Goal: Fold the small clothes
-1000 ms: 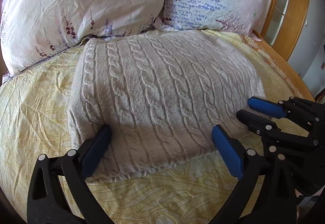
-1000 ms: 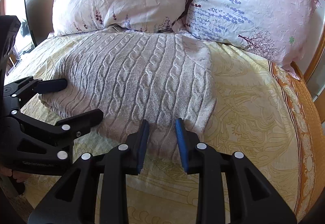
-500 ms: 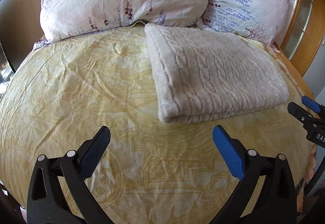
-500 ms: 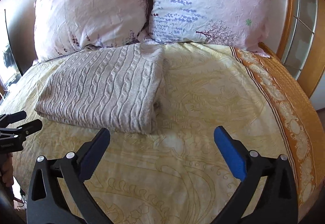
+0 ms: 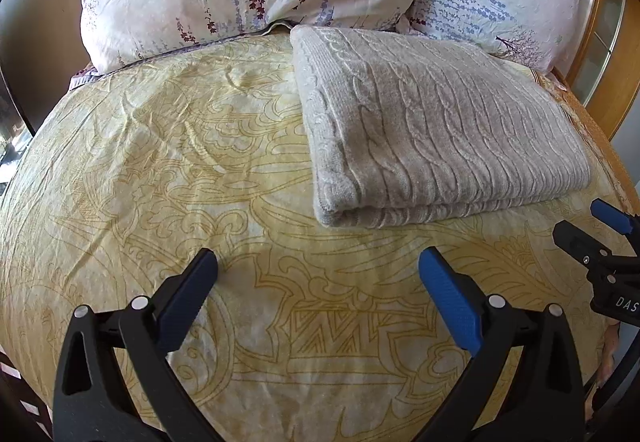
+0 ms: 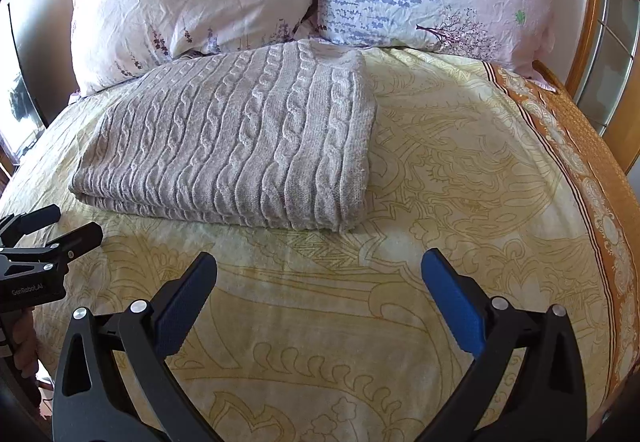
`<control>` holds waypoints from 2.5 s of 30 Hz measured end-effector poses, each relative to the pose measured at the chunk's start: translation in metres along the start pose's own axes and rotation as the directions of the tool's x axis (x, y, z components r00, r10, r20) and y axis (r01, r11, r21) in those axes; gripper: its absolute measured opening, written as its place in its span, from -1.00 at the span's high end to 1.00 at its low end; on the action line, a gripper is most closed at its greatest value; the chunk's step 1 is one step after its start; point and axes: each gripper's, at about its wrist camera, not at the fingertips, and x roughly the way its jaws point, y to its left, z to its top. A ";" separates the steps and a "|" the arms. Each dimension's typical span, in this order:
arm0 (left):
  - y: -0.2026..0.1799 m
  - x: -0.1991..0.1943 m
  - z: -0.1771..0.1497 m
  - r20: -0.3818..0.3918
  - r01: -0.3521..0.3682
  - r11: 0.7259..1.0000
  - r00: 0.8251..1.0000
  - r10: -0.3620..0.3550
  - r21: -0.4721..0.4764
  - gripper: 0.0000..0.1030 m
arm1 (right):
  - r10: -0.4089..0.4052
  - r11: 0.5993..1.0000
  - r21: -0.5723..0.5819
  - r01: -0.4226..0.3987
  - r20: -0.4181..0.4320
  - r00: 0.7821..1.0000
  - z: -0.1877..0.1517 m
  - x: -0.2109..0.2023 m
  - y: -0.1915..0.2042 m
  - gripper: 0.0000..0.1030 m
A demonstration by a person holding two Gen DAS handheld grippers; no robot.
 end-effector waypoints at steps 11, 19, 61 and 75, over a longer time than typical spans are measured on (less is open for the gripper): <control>-0.003 0.004 0.002 -0.014 -0.024 0.999 1.000 0.025 0.021 -0.97 | -0.019 1.000 -0.011 0.019 -0.071 0.997 0.002 0.011 0.004 -0.97; -0.004 0.006 0.005 -0.043 -0.027 0.999 0.999 0.028 0.019 -0.97 | -0.022 1.000 -0.001 0.022 -0.111 0.994 0.008 0.016 0.007 -0.97; -0.004 0.007 0.004 -0.027 -0.027 0.999 0.999 0.028 0.020 -0.97 | -0.023 1.000 0.002 0.023 -0.066 0.998 0.003 0.013 0.006 -0.97; -0.004 0.007 0.004 -0.027 -0.028 0.999 0.999 0.028 0.020 -0.97 | -0.024 1.000 0.004 0.024 -0.066 0.998 0.003 0.013 0.006 -0.97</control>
